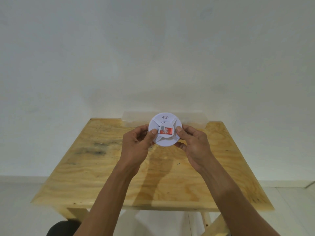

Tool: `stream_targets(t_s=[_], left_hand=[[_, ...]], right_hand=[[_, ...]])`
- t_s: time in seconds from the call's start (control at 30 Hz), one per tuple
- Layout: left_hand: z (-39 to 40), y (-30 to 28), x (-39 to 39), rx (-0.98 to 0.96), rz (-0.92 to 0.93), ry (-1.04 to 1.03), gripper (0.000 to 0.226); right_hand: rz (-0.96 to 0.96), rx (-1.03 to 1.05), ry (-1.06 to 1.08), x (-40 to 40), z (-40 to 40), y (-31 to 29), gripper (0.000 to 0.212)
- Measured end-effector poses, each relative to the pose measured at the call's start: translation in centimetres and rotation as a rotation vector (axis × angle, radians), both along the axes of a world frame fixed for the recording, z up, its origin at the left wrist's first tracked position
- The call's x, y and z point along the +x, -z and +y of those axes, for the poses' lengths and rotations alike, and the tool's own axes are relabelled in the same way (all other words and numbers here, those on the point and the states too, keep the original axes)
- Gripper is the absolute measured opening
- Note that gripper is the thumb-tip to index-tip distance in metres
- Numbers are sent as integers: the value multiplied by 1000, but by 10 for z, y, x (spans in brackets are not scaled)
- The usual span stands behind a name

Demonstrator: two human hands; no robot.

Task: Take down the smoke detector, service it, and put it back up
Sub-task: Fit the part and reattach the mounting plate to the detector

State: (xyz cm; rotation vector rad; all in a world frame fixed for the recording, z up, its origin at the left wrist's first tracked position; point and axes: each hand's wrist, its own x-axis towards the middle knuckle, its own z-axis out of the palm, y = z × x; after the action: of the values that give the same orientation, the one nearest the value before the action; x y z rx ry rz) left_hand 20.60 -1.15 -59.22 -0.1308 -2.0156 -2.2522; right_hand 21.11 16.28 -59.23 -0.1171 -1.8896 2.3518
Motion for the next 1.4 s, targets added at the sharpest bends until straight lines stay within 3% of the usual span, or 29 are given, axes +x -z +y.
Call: stream_targets(t_s=[0.37, 0.6, 1.4], left_hand=[[1, -2, 1, 11, -7, -5, 16], [0, -1, -1, 14, -7, -8, 17], [2, 1, 0, 37, -14, 21, 21]], right_hand=[[0, 13, 11, -1, 1, -1, 20], [59, -48, -83, 2, 6, -2, 33], [90, -35, -80, 6, 10, -3, 30]])
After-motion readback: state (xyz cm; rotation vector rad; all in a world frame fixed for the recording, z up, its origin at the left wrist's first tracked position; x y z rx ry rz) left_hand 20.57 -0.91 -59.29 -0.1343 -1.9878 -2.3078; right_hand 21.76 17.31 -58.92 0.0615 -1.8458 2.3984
